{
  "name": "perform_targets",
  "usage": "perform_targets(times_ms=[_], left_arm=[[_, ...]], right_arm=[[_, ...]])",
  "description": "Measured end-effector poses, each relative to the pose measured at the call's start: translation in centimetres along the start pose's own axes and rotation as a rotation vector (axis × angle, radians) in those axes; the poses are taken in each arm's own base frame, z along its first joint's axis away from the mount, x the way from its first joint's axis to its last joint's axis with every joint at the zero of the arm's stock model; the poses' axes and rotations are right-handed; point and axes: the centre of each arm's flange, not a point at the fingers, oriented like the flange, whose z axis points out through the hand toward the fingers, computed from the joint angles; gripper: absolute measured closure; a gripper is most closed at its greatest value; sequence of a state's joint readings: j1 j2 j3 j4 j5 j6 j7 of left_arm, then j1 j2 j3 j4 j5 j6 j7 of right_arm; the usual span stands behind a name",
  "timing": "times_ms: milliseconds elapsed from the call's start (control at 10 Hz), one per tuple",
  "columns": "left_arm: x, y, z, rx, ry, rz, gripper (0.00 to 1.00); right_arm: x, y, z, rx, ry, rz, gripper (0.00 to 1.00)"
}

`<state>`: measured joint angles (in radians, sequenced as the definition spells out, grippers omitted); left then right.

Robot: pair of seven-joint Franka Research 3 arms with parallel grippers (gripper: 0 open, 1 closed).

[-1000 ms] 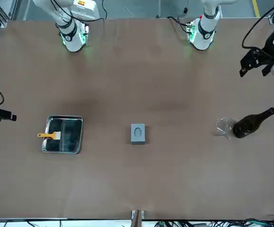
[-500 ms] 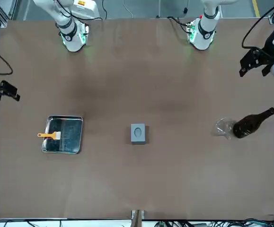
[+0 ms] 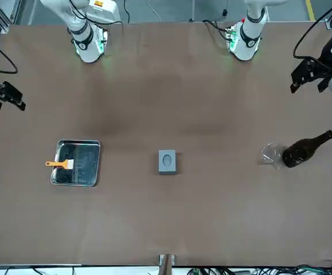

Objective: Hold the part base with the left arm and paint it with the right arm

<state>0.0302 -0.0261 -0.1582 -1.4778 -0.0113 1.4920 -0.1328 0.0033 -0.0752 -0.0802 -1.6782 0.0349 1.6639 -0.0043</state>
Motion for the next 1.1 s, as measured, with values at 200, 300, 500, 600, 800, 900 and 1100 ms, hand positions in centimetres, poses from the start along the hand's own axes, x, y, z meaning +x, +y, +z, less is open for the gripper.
perform_targets(times_ms=[200,300,500,600,800,900,1100], left_arm=[[0.0,0.0,0.0,0.000,0.000,0.000,0.02],[0.0,0.0,0.0,0.000,0.000,0.000,0.02],[0.0,0.0,0.0,0.000,0.000,0.000,0.02],[0.0,0.0,0.0,0.000,0.000,0.000,0.02],[0.1,0.0,0.1,0.000,-0.002,0.000,0.02],[0.1,0.0,0.1,0.000,-0.003,0.000,0.02],[0.1,-0.1,0.2,0.000,-0.003,-0.001,0.02]], right_arm=[[-0.1,0.8,-0.3,-0.001,-0.002,0.018,0.00],[-0.1,1.4,-0.4,-0.002,-0.001,0.029,0.00],[-0.6,1.7,-0.3,-0.002,-0.036,0.035,0.00],[-0.7,1.8,-0.2,-0.002,-0.047,0.039,0.00],[-0.9,1.7,-0.1,-0.002,-0.062,0.037,0.00],[-0.9,1.4,-0.2,-0.002,-0.067,0.030,0.00],[-1.6,0.9,-1.3,-0.001,-0.066,0.022,0.00]])
